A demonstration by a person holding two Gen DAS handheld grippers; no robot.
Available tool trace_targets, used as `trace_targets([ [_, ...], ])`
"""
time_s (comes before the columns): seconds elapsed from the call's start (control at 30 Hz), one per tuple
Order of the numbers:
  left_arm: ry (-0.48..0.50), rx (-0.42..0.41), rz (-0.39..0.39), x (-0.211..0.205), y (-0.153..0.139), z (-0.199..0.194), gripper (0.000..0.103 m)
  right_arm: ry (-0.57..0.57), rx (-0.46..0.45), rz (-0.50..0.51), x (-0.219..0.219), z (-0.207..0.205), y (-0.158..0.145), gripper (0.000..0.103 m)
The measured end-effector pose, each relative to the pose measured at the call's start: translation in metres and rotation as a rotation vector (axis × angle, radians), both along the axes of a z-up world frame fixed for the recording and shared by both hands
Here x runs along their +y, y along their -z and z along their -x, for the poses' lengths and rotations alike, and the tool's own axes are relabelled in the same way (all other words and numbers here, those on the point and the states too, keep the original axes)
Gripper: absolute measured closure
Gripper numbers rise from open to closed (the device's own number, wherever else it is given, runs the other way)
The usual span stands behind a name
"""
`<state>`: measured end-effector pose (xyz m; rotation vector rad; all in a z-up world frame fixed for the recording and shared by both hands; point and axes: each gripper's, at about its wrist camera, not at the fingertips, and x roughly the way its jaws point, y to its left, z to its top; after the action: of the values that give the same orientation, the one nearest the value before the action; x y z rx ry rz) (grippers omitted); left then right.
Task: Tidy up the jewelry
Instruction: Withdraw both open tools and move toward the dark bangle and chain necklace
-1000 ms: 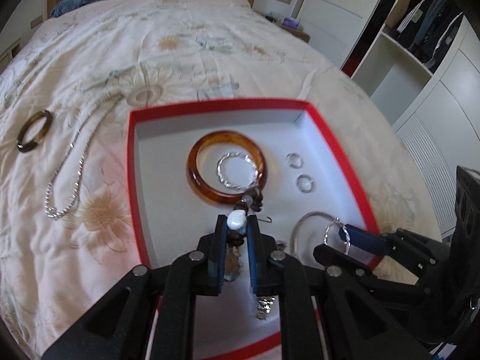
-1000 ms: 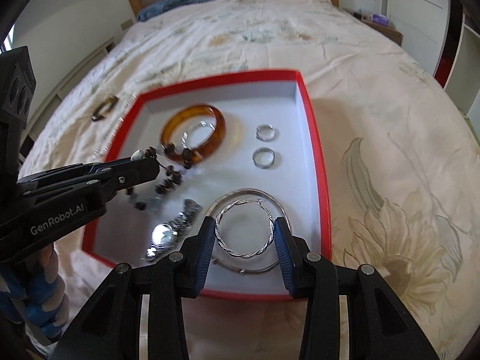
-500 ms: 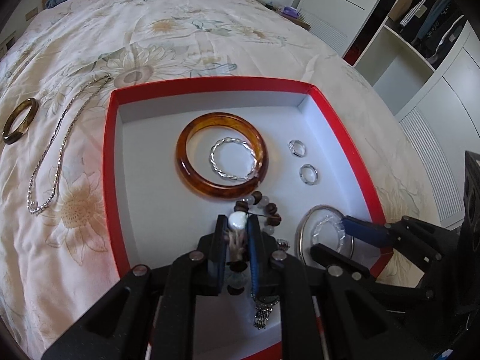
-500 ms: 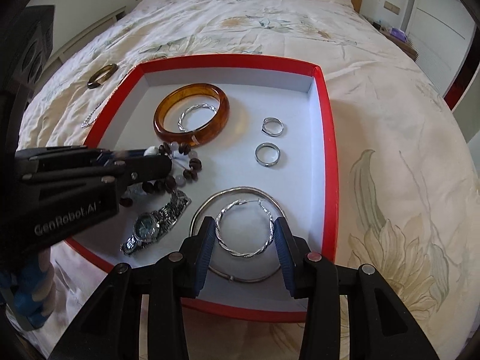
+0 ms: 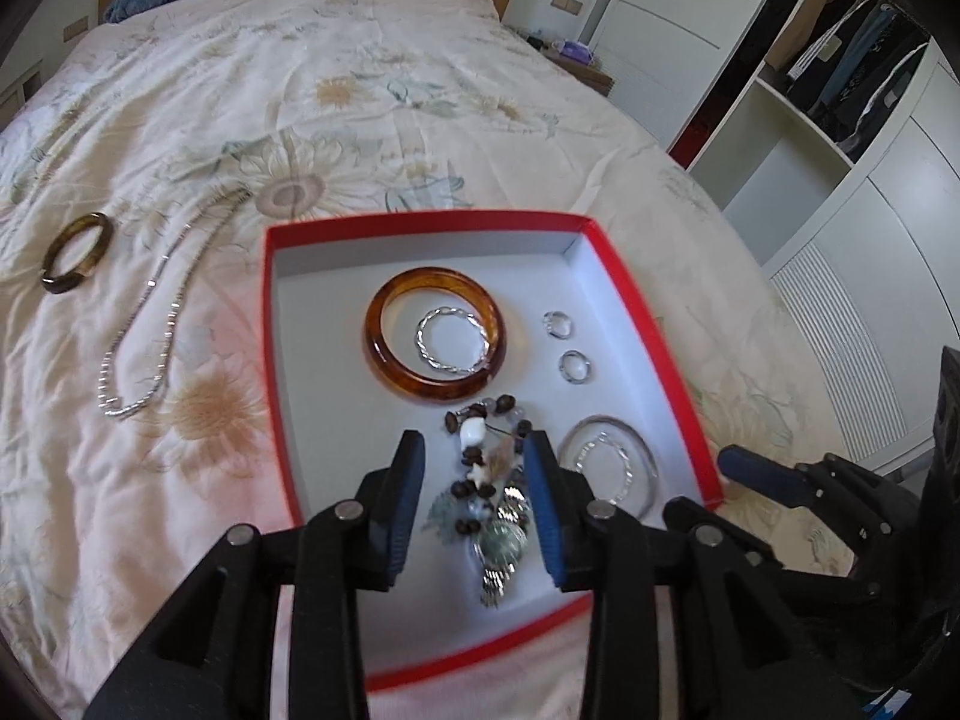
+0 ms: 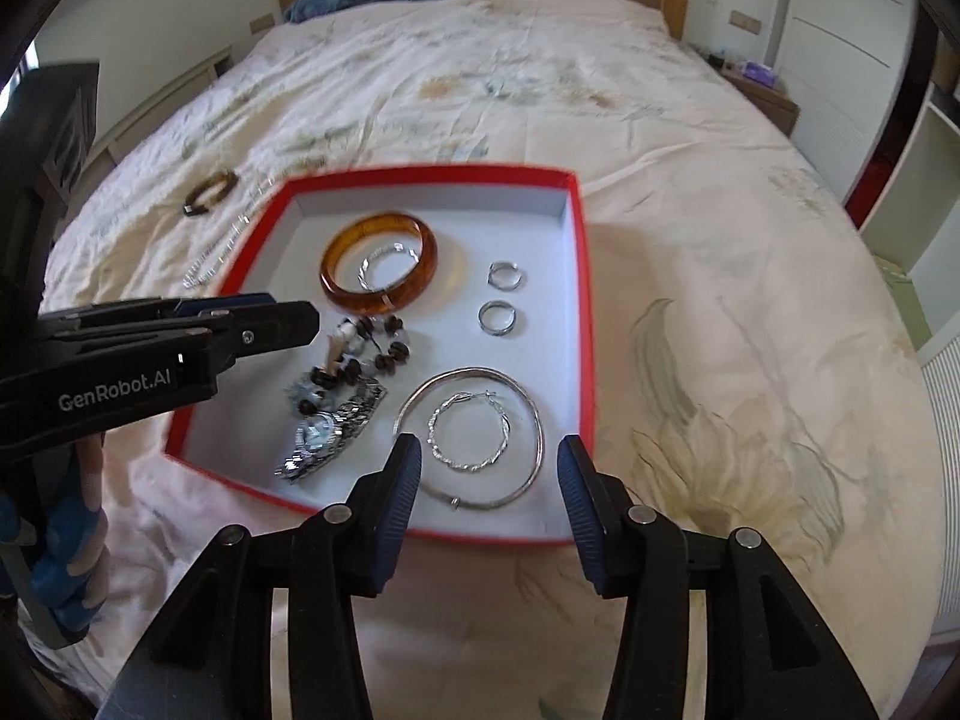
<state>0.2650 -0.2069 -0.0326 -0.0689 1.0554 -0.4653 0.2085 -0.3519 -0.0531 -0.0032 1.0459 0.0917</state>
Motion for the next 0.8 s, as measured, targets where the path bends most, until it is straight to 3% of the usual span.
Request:
trace_targets([
  [0.23, -0.05, -0.092, 0.009, 0.032, -0.034, 0.045, 0.069, 0.062, -0.057, -0.043, 0.003, 0.046, -0.036, 0.047],
  [0.6, -0.105, -0.183, -0.091, 0.087, -0.08, 0.14, 0.068, 0.07, -0.132, -0.096, 0.053, 0.13, -0.079, 0.044],
  [0.7, -0.131, -0.226, -0.119, 0.101, -0.093, 0.165, 0.06, 0.066, -0.165, -0.097, 0.067, 0.15, -0.091, 0.038],
  [0.8, -0.152, -0.271, -0.154, 0.112, -0.105, 0.191, 0.059, 0.069, -0.198, -0.1, 0.08, 0.171, -0.103, 0.035],
])
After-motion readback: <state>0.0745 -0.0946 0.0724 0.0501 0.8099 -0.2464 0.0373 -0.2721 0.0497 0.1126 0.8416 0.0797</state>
